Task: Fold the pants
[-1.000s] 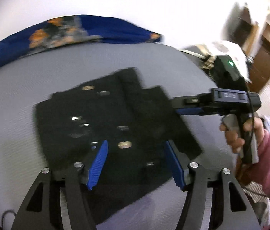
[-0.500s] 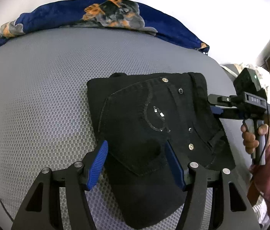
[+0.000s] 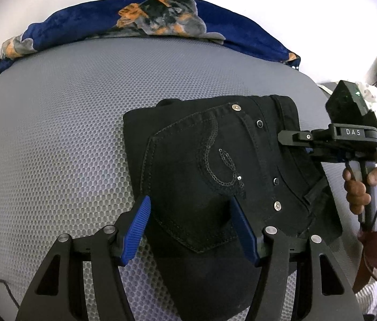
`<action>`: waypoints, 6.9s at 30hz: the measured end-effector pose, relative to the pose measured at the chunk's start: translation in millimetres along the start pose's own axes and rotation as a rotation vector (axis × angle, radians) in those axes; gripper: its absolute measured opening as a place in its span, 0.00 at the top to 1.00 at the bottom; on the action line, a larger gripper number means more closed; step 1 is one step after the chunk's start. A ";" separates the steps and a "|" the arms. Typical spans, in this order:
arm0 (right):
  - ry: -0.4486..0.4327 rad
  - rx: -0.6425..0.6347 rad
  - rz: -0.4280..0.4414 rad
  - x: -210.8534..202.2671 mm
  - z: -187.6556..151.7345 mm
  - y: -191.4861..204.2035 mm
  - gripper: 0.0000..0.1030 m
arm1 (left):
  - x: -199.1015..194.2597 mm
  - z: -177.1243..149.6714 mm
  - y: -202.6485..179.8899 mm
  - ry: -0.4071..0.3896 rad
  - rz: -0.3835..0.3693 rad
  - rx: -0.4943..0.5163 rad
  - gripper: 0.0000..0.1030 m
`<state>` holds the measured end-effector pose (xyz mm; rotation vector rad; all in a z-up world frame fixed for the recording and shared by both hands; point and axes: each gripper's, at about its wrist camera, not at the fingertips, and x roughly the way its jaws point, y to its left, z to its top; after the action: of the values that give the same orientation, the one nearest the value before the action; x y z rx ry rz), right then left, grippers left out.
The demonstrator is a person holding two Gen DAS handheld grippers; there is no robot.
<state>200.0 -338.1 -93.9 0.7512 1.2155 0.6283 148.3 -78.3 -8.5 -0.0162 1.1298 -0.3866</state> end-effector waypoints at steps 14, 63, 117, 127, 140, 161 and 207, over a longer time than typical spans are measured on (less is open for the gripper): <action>-0.146 -0.019 -0.190 -29.4 -24.8 60.0 0.89 | 0.7 -2.0 -2.2 -0.017 0.000 0.019 0.39; -0.306 0.137 -0.423 -102.9 -131.1 28.6 0.87 | 15.4 -37.0 -57.0 0.069 -0.028 0.298 0.37; -0.224 0.118 -0.496 -105.6 -135.9 14.6 0.55 | -9.3 -34.6 30.8 0.061 -0.147 -0.082 0.33; -0.196 0.148 -0.344 -106.3 -116.8 -11.2 0.49 | 19.1 -27.6 40.5 0.149 -0.273 -0.163 0.33; -0.158 0.184 -0.136 -98.2 -91.3 -49.1 0.49 | 38.2 -19.3 36.2 0.166 -0.366 -0.194 0.33; -0.097 0.137 0.001 -67.1 -61.5 -50.6 0.65 | 58.2 5.0 -2.7 0.119 -0.273 -0.095 0.40; -0.186 -0.006 -0.195 -22.0 -46.9 89.5 0.79 | -24.5 -1.6 37.6 -0.074 0.026 0.012 0.81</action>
<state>146.4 -292.4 -18.1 0.6612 1.0986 0.3923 148.9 -35.3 4.5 -0.0048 1.0536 -0.3669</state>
